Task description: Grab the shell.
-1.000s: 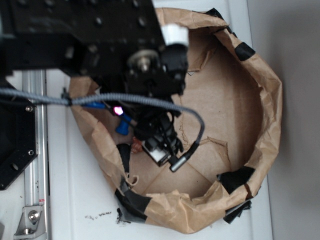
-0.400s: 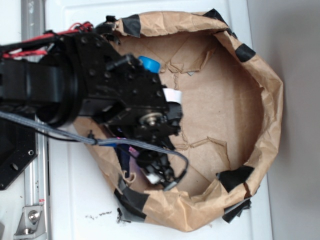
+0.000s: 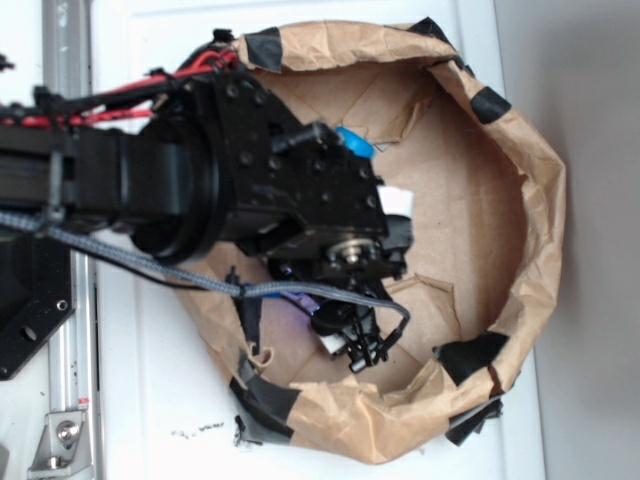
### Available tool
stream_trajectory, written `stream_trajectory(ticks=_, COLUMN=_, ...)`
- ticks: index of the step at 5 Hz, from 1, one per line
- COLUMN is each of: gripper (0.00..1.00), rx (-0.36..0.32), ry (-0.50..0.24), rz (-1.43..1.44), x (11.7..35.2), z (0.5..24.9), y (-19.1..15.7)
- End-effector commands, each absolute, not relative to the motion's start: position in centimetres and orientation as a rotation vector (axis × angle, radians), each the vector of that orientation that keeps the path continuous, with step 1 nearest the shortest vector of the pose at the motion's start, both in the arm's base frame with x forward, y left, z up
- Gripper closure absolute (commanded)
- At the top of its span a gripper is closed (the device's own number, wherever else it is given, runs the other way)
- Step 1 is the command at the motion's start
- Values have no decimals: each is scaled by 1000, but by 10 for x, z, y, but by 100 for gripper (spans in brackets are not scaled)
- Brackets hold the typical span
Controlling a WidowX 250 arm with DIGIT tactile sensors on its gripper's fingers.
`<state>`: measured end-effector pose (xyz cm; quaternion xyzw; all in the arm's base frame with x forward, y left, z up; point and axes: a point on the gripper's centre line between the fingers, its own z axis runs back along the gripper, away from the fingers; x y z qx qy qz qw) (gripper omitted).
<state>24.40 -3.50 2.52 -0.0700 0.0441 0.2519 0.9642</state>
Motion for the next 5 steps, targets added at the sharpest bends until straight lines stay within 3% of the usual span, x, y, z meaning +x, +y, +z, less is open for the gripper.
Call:
stream_trajectory(ticks=1, gripper=100, rx=-115, ry=-3, rz=375, x=264, z=66, y=-10)
stream_trajectory(ticks=2, gripper=11, rx=-135, ry=-53, rz=429, x=262, z=96, y=6)
stream_trajectory(ticks=3, gripper=0, rx=-157, ry=-94, rz=454, x=254, z=110, y=18)
stream_trajectory(ticks=4, gripper=0, rx=-177, ry=-66, rz=226, x=260, z=98, y=15)
stream_trajectory(ticks=5, gripper=0, rx=-110, ry=-28, rz=-25, x=267, z=82, y=6)
